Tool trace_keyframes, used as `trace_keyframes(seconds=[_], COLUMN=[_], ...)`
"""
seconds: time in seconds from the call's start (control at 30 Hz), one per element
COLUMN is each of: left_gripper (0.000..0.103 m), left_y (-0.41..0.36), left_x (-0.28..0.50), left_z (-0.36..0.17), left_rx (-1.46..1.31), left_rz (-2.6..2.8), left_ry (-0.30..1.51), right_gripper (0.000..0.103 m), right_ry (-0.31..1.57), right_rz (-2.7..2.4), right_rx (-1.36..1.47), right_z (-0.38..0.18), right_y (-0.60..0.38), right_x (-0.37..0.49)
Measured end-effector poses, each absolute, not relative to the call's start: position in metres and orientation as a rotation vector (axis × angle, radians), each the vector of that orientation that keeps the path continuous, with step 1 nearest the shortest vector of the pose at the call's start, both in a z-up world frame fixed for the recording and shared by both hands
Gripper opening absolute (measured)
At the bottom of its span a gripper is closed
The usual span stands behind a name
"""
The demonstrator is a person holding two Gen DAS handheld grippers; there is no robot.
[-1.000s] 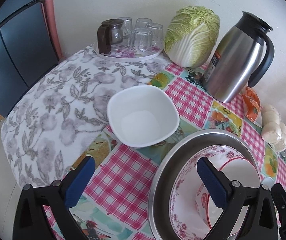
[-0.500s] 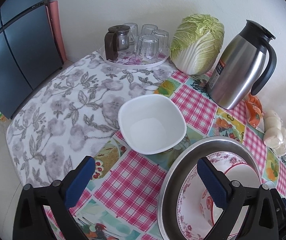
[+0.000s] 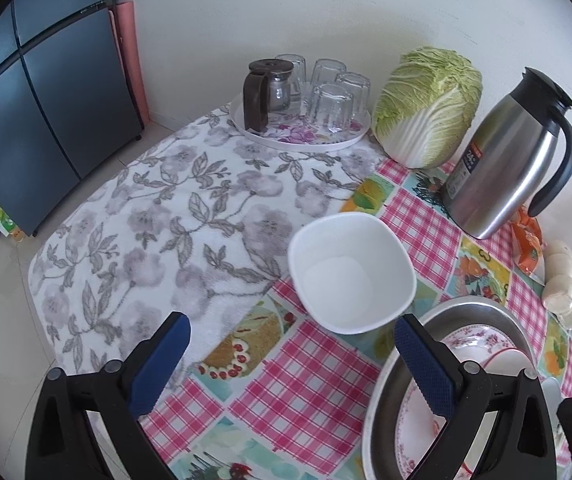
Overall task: Organize plates and bowls
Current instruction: 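Move both tools toward the white square bowl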
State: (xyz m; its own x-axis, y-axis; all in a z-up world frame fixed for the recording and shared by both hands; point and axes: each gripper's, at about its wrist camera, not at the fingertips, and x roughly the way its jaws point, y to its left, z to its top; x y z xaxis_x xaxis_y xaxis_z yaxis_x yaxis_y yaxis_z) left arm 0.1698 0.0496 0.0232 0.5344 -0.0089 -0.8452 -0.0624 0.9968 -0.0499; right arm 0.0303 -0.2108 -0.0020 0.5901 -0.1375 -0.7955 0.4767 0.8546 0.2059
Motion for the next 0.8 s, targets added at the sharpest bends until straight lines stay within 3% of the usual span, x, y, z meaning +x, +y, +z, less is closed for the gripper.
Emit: trace_keyframes(seconds=[0.8], left_gripper=[0.103], left_y=[0.107], left_x=[0.197], left_z=[0.018], left_rx=[-0.202], left_rz=[0.073], left_ry=[0.949], right_gripper=[0.098], right_ry=[0.801], right_rz=[-0.237], right_rx=[0.575], right_z=[0.020], right_y=[-0.172], right_x=[0.062])
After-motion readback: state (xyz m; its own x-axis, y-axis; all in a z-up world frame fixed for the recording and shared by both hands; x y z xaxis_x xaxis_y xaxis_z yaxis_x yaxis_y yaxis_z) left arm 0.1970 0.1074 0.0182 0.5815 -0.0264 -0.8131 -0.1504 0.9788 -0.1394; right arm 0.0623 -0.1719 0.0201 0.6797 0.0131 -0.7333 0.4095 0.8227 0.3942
